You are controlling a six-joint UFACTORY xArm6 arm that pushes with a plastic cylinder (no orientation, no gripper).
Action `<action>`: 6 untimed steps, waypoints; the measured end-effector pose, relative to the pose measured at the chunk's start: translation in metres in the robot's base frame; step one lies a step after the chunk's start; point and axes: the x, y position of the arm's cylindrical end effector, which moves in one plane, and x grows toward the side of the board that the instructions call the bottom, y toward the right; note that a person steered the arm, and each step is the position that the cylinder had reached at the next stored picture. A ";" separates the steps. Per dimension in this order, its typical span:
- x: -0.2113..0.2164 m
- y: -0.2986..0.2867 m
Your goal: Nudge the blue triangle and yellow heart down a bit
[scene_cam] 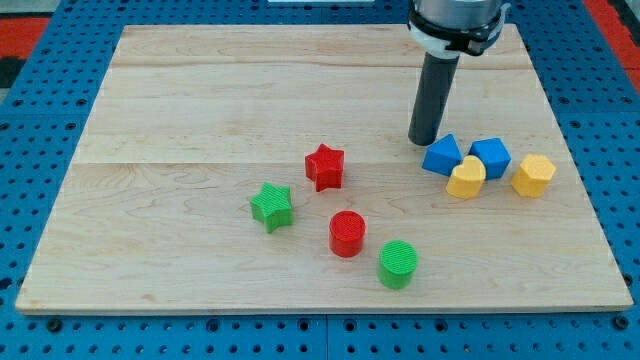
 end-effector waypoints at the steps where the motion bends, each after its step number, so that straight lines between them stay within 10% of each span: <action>1: 0.019 0.000; 6: 0.037 -0.010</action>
